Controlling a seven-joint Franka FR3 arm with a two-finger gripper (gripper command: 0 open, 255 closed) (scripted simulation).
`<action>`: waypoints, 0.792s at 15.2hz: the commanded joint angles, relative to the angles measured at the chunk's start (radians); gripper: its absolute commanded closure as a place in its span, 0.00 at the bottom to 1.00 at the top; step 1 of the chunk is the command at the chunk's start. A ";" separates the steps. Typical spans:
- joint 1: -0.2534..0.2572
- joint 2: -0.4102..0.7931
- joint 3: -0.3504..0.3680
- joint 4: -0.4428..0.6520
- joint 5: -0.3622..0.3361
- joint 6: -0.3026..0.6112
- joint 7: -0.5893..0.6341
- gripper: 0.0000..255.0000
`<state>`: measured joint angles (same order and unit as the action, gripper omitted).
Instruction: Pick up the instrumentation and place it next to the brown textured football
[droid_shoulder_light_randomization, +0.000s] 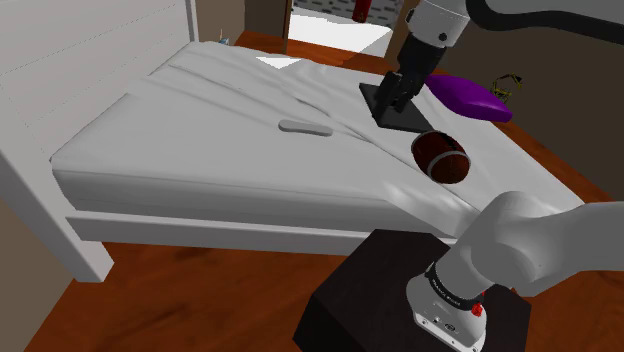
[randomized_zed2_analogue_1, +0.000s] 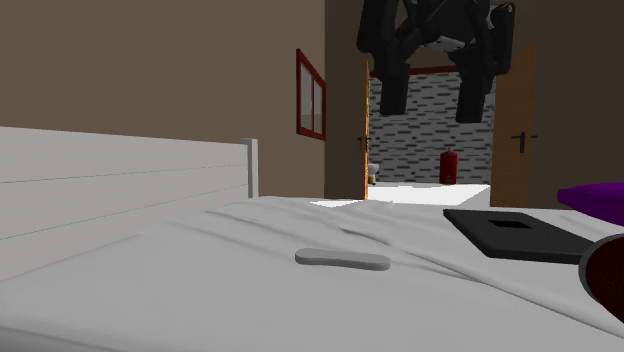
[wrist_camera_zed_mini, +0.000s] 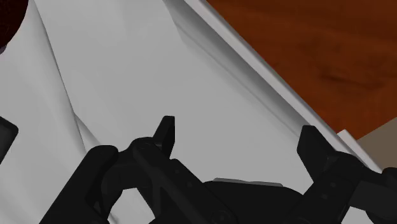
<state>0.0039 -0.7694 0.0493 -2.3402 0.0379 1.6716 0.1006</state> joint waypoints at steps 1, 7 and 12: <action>0.000 0.000 0.000 0.000 0.000 0.000 0.000 0.00; 0.009 0.158 -0.109 0.009 -0.053 0.132 -0.218 0.00; 0.021 0.325 -0.189 0.064 -0.071 0.230 -0.396 0.00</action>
<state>0.0229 -0.4902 -0.1205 -2.3006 -0.0303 1.8821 -0.2523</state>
